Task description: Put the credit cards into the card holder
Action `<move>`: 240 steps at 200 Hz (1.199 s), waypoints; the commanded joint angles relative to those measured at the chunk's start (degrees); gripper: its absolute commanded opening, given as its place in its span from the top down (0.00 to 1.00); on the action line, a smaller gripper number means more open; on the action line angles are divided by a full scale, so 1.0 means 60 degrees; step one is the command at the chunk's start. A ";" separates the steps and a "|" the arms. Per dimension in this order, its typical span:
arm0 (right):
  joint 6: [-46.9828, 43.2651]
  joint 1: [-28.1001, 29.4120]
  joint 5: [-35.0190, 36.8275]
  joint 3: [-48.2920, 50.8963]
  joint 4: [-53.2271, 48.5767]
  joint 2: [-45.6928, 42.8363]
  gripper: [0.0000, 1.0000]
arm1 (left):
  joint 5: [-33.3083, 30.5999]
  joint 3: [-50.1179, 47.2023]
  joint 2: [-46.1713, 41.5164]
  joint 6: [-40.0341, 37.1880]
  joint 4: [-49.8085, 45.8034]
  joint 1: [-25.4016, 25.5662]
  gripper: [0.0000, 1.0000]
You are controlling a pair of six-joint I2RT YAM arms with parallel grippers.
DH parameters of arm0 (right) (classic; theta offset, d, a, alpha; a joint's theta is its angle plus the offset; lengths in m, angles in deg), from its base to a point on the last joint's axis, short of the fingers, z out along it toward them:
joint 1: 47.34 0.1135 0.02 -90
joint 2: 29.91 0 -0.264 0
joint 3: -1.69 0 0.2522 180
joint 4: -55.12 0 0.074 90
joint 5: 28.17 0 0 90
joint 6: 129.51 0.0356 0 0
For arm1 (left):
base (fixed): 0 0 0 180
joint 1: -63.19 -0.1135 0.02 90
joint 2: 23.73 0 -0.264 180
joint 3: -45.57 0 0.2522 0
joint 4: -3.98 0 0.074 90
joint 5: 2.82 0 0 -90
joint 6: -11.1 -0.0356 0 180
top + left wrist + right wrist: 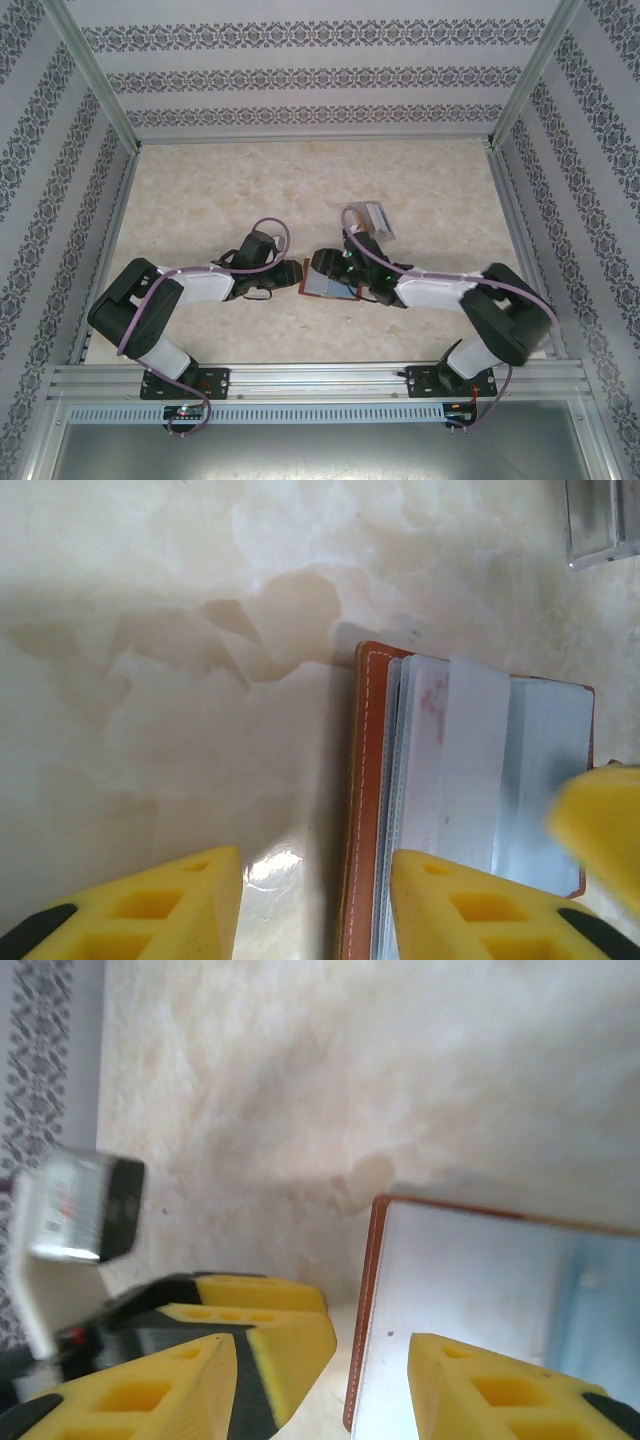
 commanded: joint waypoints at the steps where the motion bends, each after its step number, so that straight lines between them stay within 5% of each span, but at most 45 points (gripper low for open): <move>1: -0.1610 -0.0500 0.1022 -0.0308 -0.2372 -0.1173 0.47 | 0.0176 -0.0026 -0.0042 -0.0209 0.0112 -0.0050 0.55; 60: -0.5603 -0.2394 0.2797 -0.2675 -0.6651 -0.1781 0.44 | 0.0036 0.0025 -0.0056 -0.0460 0.0045 -0.0007 0.45; 86: -0.6387 -0.3094 0.2515 -0.3491 -0.7283 -0.1036 0.46 | -0.0348 0.0046 -0.0458 -0.0762 -0.0371 0.0001 0.40; 159: -0.6865 -0.3974 0.0006 -0.5458 -0.7390 0.1798 0.50 | -0.0672 -0.0007 -0.0871 -0.0957 -0.0609 -0.0009 0.37; 240: -0.6760 -0.3957 -0.0695 -0.6263 -0.7513 0.3133 0.50 | -0.0730 0.0098 -0.0661 -0.1009 -0.0740 -0.0010 0.37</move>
